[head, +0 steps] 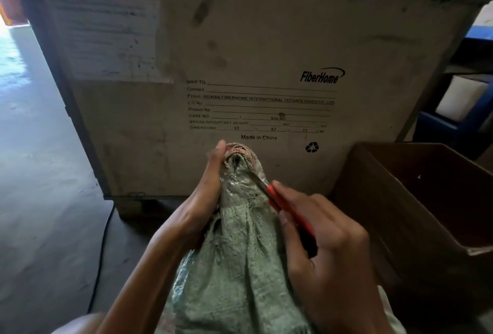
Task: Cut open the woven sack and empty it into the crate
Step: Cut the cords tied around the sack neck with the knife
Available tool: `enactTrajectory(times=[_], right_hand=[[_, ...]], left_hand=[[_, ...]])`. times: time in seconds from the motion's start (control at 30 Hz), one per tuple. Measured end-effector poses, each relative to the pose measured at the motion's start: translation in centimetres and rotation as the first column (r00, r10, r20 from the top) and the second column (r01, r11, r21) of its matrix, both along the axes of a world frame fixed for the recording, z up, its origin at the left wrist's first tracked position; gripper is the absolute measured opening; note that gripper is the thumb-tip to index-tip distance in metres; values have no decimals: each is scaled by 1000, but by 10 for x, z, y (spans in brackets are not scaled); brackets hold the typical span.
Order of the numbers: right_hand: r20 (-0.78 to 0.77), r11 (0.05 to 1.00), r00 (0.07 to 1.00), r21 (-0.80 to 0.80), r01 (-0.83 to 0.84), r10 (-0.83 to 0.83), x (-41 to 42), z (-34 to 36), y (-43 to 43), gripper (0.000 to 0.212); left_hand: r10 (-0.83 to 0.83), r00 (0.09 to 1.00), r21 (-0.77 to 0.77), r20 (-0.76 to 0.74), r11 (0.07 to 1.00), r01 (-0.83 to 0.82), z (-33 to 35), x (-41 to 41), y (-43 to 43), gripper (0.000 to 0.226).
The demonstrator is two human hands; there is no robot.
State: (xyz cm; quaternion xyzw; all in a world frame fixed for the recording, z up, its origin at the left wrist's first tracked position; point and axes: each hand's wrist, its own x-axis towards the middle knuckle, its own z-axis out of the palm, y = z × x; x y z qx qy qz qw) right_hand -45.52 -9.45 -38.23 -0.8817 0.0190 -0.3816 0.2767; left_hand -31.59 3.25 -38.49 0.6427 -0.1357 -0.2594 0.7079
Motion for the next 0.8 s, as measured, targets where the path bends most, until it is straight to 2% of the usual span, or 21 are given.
enactTrajectory(times=[0.23, 0.37, 0.5, 0.53, 0.63, 0.73, 0.8], right_hand=[[-46, 998, 998, -57, 37, -40, -1, -1, 8, 41], [-109, 996, 993, -72, 45, -53, -2, 0, 8, 45], [-223, 980, 969, -185, 67, -108, -6, 5, 8, 50], [-261, 973, 956, -221, 74, -132, -7, 6, 9, 51], [-369, 964, 918, -261, 50, -147, -10, 3, 8, 56], [-352, 984, 932, -175, 32, -93, -13, 1, 1, 46], [-269, 999, 963, -19, 29, -33, -15, 4, -5, 36]], left_hand=[[30, 997, 14, 67, 999, -31, 2, -3, -2, 76], [55, 996, 44, 71, 997, -58, 1, -2, 0, 99], [167, 984, 71, 61, 983, -171, -5, 6, 3, 120], [188, 979, 79, 78, 978, -195, -2, 5, 6, 116], [201, 969, 83, 146, 973, -214, 6, 6, 16, 82], [212, 971, 100, 108, 970, -222, 4, 10, 23, 103], [198, 975, 105, 100, 972, -208, 5, 9, 25, 89]])
